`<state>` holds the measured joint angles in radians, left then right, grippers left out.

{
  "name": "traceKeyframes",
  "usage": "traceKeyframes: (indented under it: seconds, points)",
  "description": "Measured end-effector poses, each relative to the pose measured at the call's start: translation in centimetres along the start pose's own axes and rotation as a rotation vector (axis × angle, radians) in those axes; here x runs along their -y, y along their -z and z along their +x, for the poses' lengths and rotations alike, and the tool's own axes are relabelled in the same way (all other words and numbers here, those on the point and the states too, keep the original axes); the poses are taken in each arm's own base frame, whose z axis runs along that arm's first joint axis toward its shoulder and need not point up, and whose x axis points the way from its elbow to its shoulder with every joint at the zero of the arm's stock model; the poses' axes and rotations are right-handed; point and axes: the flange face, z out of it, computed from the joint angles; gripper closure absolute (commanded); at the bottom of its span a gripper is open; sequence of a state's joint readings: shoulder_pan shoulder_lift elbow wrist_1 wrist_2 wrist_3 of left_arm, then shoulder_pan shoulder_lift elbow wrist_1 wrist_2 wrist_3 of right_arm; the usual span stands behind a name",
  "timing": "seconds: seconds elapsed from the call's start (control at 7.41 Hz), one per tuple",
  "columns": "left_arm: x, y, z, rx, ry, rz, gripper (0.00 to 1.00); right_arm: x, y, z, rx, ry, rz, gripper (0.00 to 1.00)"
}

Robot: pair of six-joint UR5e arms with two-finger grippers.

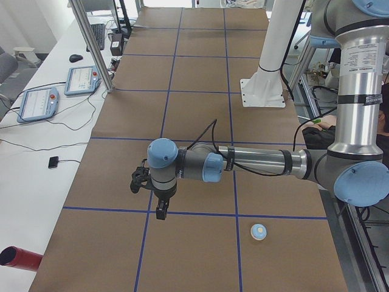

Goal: Place and press bell with both arms

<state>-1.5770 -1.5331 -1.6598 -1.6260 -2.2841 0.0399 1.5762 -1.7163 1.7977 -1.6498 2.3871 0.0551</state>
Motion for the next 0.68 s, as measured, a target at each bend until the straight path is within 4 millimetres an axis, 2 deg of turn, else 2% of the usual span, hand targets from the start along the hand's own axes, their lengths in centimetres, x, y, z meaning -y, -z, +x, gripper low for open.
traceKeyframes:
  seconds: [0.4, 0.54, 0.68]
  points:
    - [0.3, 0.5, 0.4, 0.0, 0.0, 0.007, 0.0, 0.3, 0.4, -0.4, -0.002, 0.01, 0.011, 0.0]
    - [0.6, 1.3, 1.1, 0.0, -0.002, 0.017, 0.0, 0.4, 0.6, -0.6, 0.0, 0.013, 0.013, 0.0]
    - [0.9, 3.0, 2.4, 0.009, -0.008, 0.027, 0.0, 0.4, 0.7, -0.8, 0.002, 0.016, 0.016, 0.0]
